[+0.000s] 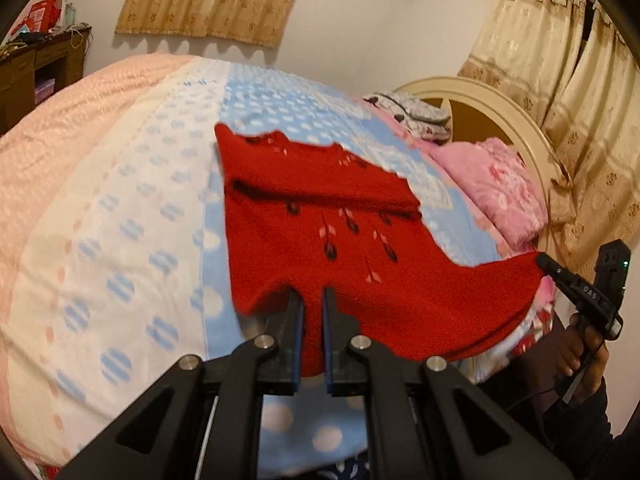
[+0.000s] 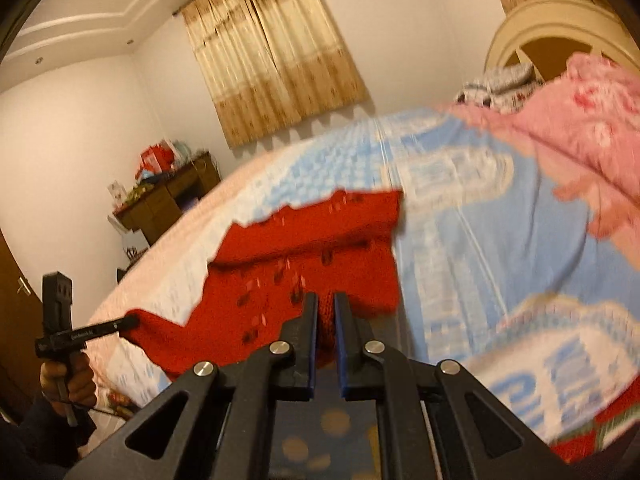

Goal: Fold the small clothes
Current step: 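Lift the hem with both grippers and fold it up onto the collar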

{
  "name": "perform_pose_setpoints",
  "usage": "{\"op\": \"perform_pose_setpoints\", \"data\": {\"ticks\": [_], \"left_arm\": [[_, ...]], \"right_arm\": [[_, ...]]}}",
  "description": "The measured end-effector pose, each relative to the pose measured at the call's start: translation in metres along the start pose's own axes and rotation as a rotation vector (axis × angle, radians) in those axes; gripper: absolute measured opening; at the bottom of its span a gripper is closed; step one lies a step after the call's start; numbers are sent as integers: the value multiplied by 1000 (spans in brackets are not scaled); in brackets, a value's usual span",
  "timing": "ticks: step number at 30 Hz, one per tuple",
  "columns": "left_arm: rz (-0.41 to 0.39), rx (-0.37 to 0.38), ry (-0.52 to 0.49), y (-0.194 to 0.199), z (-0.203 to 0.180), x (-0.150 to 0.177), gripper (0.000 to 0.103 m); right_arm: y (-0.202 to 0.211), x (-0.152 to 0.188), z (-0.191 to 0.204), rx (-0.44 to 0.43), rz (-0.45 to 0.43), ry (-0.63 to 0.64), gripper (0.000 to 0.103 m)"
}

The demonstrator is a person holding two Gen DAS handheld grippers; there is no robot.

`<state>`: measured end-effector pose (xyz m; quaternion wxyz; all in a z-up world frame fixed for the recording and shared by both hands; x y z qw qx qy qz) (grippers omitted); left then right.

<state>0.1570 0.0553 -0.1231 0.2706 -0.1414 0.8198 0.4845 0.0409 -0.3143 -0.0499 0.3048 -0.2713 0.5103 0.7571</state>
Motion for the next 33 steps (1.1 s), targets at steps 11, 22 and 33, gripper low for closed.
{"op": "perform_pose_setpoints", "data": {"ticks": [11,22,33], "left_arm": [[-87,-1,33,-7,16,-81,8],[-96,-50,64,-48,39,-167,8],[44,-124,94,-155,84,-211,8]], "right_arm": [[-24,-101,19,-17,-84,57,7],[-83,-197,9,-2,-87,56,7],[-217,-228,-50,44,82,-60,7]]}}
Point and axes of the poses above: each gripper's, at about its wrist camera, not at the fingertips, and y roughly against the way its jaws point, z to its left, x to its underside, the point moved 5 cm from there along -y, roughly the way its jaws point, and after that the axes turned 9 degrees about z, right-handed, at the moved point
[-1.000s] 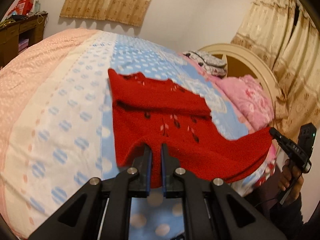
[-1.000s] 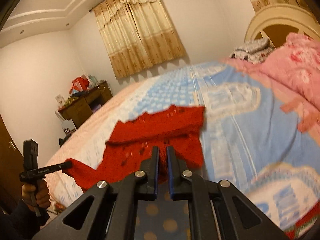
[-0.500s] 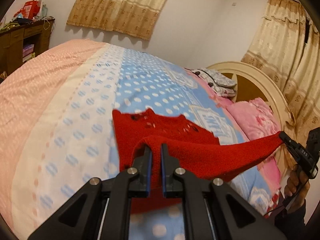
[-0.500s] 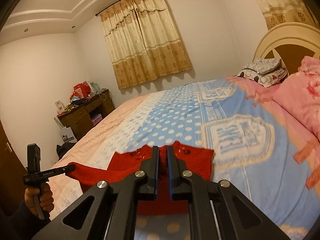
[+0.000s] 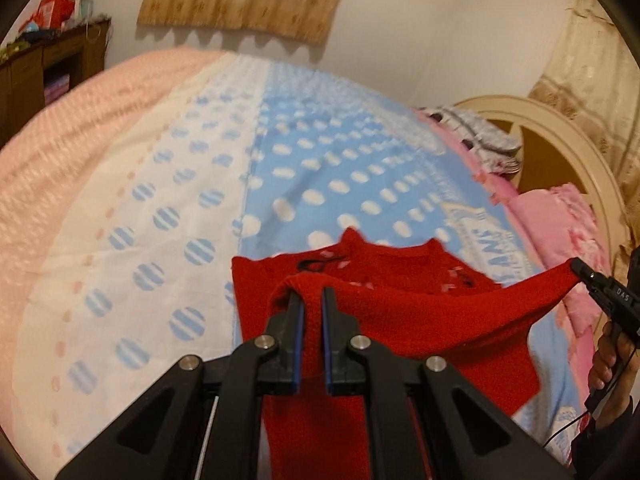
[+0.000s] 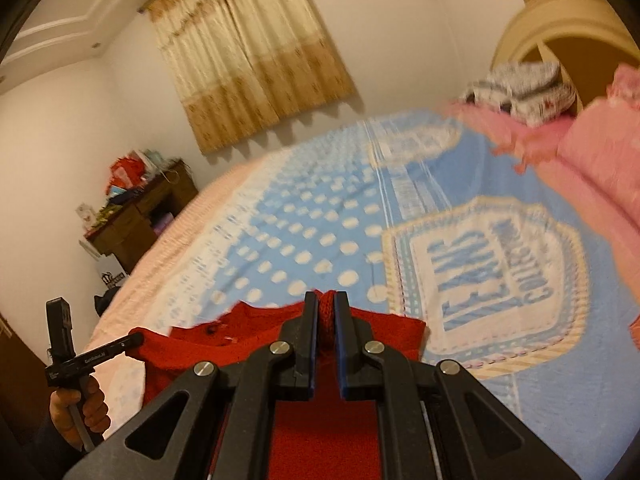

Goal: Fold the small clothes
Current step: 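Lift the hem with both grippers and fold it up onto the collar, then open both grippers and release the folded hem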

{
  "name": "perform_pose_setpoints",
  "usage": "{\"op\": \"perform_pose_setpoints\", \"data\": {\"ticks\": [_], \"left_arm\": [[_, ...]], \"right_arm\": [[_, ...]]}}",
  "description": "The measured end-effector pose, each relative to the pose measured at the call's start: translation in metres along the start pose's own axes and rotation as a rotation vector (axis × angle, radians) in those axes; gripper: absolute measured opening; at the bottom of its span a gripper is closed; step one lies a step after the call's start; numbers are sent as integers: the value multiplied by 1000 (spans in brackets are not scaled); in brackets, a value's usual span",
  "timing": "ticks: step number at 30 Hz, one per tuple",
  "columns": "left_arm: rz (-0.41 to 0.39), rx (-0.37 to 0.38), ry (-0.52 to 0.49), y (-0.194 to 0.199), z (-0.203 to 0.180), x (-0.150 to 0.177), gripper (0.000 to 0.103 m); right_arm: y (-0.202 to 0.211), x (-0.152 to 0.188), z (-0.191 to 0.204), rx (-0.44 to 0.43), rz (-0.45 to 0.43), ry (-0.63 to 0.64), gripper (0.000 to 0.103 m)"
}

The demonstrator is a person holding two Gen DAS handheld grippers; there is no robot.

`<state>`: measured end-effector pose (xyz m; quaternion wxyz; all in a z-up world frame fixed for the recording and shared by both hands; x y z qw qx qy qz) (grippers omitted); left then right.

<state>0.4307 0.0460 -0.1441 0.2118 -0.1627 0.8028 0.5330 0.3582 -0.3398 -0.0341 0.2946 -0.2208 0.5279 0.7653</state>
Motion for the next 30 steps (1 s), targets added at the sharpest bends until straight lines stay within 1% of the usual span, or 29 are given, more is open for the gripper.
{"op": "perform_pose_setpoints", "data": {"ticks": [3,4,6,7,8,9,10,11,12,13,14,15,17,19,22,23,25,26,28,29,30], "left_arm": [[40,-9,14,-24,10,0,9],[41,-17,21,-29,14,0,13],[32,-28,28,-31,18,-1,15],[16,-31,28,-28,20,-2,16],[-10,-52,28,-23,22,-4,17],[-38,-79,30,-18,26,-6,19],[-71,-105,34,-8,30,-5,25],[-86,-114,38,-4,35,-6,33],[-104,-139,44,4,40,-3,38],[-111,-166,48,7,44,-1,48],[-113,-199,44,9,47,1,49],[-108,-215,29,11,47,6,49],[-87,-218,-11,13,43,20,56],[-52,-224,-54,10,35,31,61],[-21,-232,-113,1,23,41,61],[-21,-254,-123,-3,21,40,61],[-35,-292,-118,-8,22,34,63],[-44,-317,-105,-10,26,31,66],[-42,-395,-56,-13,40,27,67],[-28,-401,-32,-14,46,27,67],[-13,-382,-11,-15,52,29,67]], "right_arm": [[-46,-1,-17,24,69,-31,7],[-60,-1,-24,42,86,-39,7],[-85,-1,-36,50,126,-58,8],[-94,0,-41,55,136,-70,9],[-101,-1,-46,77,131,-76,14],[-103,-2,-48,91,122,-73,21],[-103,-3,-49,96,113,-71,44],[-100,-2,-47,88,98,-67,67],[-97,-1,-45,77,89,-59,71],[-91,2,-40,68,73,-34,71],[-88,4,-35,78,67,-9,71],[-84,7,-29,96,64,25,71],[-79,19,-18,116,88,88,71],[-79,32,-9,107,134,127,71],[-83,52,0,138,175,187,71],[-86,57,3,146,190,204,71],[-92,64,5,169,212,226,71],[-93,68,6,175,218,225,71],[-91,74,7,161,227,218,71],[-88,78,9,149,230,215,71],[-85,82,9,145,232,216,71]]}}
Point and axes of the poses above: each gripper's, at about its wrist camera, not at the fingertips, and y roughly against the way its jaws point, z to its left, x to its underside, the point moved 5 cm from there along -y, roughly the way its jaws point, and after that the axes turned 9 degrees about z, right-handed, at the moved point
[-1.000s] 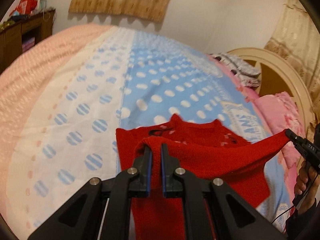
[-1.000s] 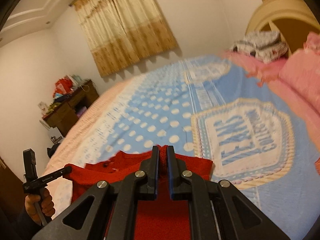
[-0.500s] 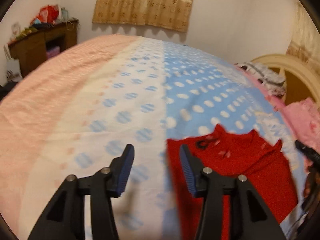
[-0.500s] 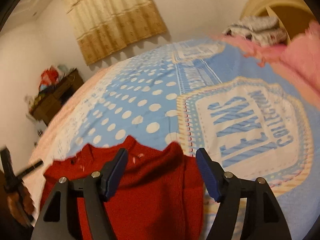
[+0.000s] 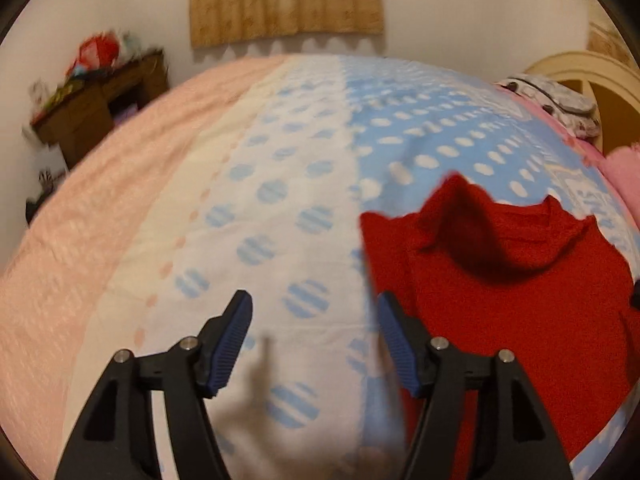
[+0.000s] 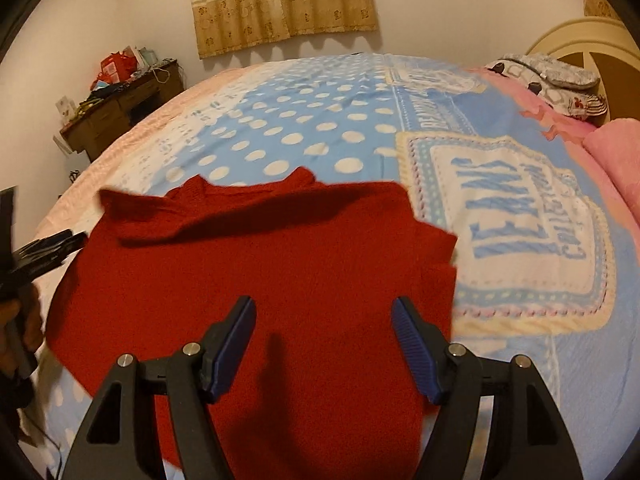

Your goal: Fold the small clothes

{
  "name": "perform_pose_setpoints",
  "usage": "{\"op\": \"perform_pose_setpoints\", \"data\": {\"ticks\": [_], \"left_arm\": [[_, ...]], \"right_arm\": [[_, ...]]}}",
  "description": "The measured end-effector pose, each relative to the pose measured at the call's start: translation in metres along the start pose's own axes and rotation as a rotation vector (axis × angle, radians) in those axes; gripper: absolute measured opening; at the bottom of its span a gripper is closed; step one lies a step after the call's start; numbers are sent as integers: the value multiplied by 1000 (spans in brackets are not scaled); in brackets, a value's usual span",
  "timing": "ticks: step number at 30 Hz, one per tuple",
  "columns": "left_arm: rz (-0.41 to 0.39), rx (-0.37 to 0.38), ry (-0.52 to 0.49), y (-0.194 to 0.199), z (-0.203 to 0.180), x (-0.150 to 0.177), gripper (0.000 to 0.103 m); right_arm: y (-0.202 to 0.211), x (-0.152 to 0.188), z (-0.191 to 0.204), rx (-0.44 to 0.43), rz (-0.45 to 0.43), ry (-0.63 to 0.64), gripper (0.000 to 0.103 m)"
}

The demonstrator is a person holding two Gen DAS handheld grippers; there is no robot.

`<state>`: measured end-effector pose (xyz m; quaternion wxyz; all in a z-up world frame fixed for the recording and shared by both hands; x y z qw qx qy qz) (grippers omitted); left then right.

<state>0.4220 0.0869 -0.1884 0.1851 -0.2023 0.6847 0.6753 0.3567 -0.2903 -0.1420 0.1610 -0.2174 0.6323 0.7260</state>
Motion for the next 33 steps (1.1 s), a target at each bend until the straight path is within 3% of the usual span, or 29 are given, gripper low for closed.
{"op": "perform_pose_setpoints", "data": {"ticks": [6,13,19,22,24,26,29,33], "left_arm": [[18,56,29,16,7,31,67],[-12,195,39,59,-14,75,67],[20,209,-16,55,-34,94,63],[33,235,-12,52,-38,97,49],[20,228,-21,53,-42,97,46],[13,236,-47,54,-48,99,23],[26,251,-78,52,-54,103,7],[57,271,-78,51,-50,113,5]], "right_arm": [[14,30,-6,11,14,-1,71],[45,70,-29,9,-16,-90,71],[49,94,-43,21,-3,-133,71],[51,91,-40,-1,-15,-125,59],[51,88,-37,-17,-20,-121,55],[46,85,-37,-17,-15,-127,37],[41,84,-32,-30,-2,-120,14],[41,94,-24,-32,16,-87,7]]}}
Point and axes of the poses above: each gripper's, at about its wrist camera, not at the fingertips, and y roughly against the way its jaws point, z to its left, x to its underside, the point moved 5 cm from there along -y, roughly the way its jaws point, and after that the axes turned 9 degrees about z, right-handed, at the moved point
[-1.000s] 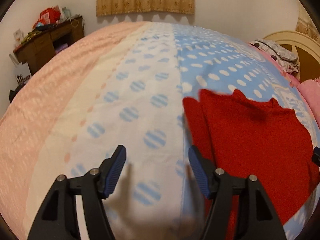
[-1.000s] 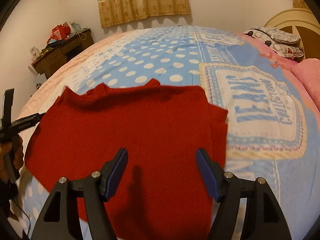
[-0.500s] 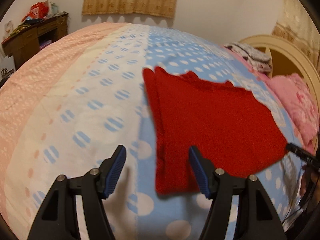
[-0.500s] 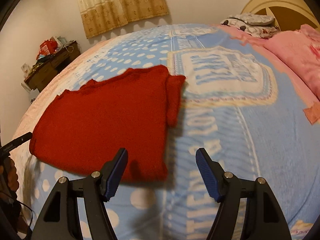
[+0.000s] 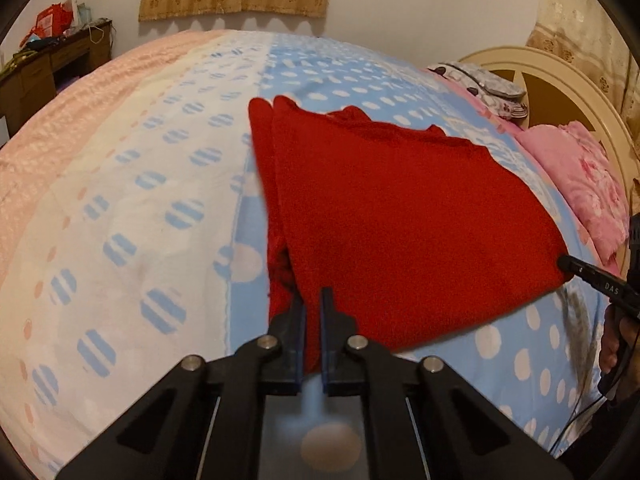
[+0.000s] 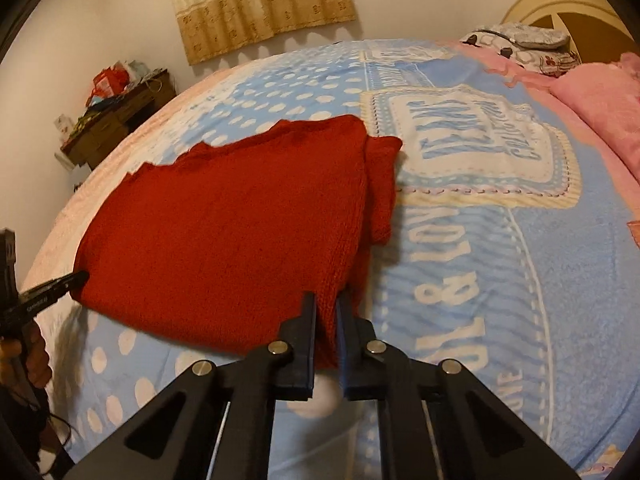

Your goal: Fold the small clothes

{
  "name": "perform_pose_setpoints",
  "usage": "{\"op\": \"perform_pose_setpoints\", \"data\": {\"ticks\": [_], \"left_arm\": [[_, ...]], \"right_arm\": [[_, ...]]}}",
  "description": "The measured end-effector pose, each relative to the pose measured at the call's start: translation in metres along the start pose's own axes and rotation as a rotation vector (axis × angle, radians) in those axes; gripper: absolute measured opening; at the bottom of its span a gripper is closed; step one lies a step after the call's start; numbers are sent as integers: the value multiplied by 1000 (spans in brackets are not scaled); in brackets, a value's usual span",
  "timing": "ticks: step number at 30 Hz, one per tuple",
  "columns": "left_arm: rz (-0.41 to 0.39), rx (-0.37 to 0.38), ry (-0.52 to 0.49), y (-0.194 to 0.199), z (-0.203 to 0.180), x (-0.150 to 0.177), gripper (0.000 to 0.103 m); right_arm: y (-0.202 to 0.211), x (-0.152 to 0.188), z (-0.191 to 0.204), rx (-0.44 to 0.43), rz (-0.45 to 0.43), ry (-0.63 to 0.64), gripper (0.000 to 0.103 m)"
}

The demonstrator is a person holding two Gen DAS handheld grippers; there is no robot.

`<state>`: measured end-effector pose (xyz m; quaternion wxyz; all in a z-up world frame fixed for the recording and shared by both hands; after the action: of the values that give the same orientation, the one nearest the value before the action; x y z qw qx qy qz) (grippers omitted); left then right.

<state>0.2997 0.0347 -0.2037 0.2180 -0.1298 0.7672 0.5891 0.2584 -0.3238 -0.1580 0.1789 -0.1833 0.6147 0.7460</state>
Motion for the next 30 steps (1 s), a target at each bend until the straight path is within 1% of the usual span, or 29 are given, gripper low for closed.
{"op": "perform_pose_setpoints", "data": {"ticks": [5,8,12,15,16,17,18,19,20,21,22,23,25,27,30], "left_arm": [[14,7,-26,3,-2,14,5],[8,0,-32,3,-2,17,5],[11,-7,-25,3,-2,17,5],[6,-11,-25,4,-2,17,6],[7,-11,-16,4,0,17,8],[7,-8,-2,6,2,18,12],[3,-4,10,8,4,18,12],[-3,-2,17,11,6,18,12],[-12,-1,22,15,8,18,13],[-29,0,27,21,10,18,16],[-40,-3,33,25,11,17,25],[-50,-5,44,29,13,15,37],[-73,-8,64,33,17,10,47],[-75,-22,67,29,18,3,48],[-50,-54,57,12,16,-4,48]], "right_arm": [[12,16,-4,-11,-2,2,7],[2,24,-10,-3,29,-5,6],[-3,23,-13,-10,31,-19,7],[-3,20,-7,18,40,14,8],[-2,20,-5,29,38,28,10],[0,19,-3,39,32,36,18],[2,18,-3,53,31,40,28],[4,17,-3,75,29,45,54],[8,15,-1,90,17,52,63],[14,14,1,95,-3,59,63],[21,12,5,96,-28,69,63],[27,9,10,102,-49,84,63],[35,3,23,124,-84,120,63],[39,-4,39,112,-111,159,63],[26,-13,65,62,-93,206,63]]}}
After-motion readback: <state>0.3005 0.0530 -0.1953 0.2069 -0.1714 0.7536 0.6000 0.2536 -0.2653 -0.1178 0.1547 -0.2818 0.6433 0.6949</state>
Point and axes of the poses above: each gripper's, at about its wrist camera, not at the fingertips, and y roughly against the way its jaws point, z to its left, x to its underside, the point moved 5 cm from there along -y, roughly the way its jaws point, and after that the axes turned 9 degrees about z, right-handed, at the moved point
